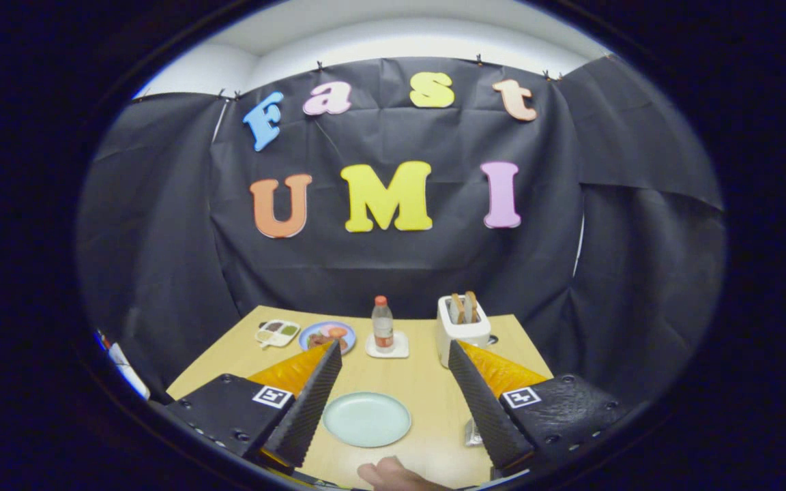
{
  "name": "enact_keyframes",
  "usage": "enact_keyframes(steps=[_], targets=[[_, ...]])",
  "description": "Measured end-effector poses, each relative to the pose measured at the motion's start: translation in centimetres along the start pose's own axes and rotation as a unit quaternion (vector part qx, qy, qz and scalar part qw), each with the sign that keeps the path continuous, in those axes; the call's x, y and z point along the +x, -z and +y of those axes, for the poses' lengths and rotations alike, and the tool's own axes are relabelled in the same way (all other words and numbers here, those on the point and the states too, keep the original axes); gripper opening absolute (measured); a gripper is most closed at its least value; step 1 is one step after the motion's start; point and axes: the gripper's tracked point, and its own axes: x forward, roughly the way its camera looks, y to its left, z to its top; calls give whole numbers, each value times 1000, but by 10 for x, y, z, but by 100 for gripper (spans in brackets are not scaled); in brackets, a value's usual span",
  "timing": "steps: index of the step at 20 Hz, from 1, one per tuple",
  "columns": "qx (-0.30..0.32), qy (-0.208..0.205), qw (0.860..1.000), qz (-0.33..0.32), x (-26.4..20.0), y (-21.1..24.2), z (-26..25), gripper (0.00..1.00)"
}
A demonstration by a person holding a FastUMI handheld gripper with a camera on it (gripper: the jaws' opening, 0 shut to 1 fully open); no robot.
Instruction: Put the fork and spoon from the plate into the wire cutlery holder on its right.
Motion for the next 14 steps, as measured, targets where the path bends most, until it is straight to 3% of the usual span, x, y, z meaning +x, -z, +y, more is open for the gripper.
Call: enact_keyframes(steps=[4,8,14], targets=[[-20,21,997,-66,-17,-39,5,96],[6,-6,992,-129,-34,-62,22,96],[-15,4,993,-121,-32,-54,24,96]])
